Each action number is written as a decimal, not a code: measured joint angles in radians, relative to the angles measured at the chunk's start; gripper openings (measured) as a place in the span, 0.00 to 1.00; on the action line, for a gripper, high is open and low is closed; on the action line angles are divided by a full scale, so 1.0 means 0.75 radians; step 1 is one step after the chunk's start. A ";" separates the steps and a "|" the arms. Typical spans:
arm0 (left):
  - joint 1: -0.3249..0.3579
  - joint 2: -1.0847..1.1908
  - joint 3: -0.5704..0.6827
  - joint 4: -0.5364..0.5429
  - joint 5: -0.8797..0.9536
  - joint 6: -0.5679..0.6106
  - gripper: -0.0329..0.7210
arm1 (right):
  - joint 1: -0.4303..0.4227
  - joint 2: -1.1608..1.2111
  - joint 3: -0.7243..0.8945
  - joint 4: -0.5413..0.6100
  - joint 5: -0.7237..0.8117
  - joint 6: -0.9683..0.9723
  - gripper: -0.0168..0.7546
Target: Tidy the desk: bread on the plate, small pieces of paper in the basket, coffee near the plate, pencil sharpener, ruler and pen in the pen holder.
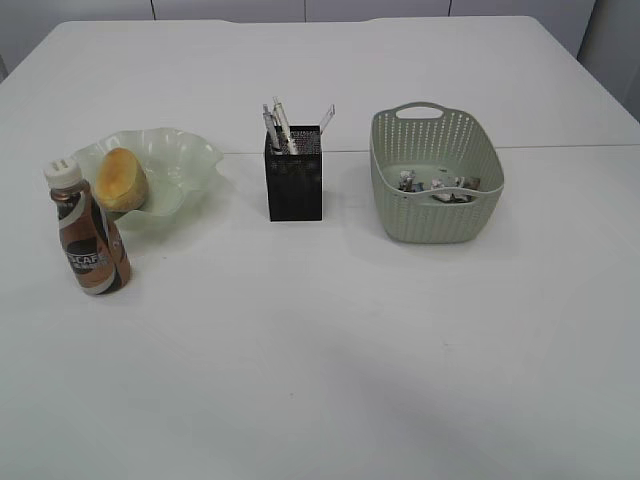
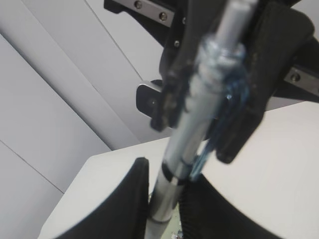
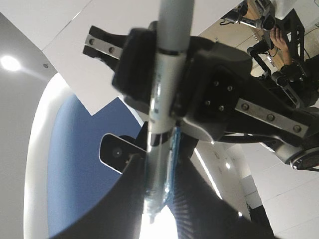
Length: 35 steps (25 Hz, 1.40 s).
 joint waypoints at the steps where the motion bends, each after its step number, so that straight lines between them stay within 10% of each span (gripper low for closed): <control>1: 0.000 0.000 0.000 0.000 0.000 0.002 0.23 | 0.000 0.000 0.000 0.000 0.000 0.000 0.17; 35: 0.000 0.000 0.000 0.008 -0.025 0.010 0.22 | 0.005 0.000 0.000 0.002 -0.045 -0.074 0.21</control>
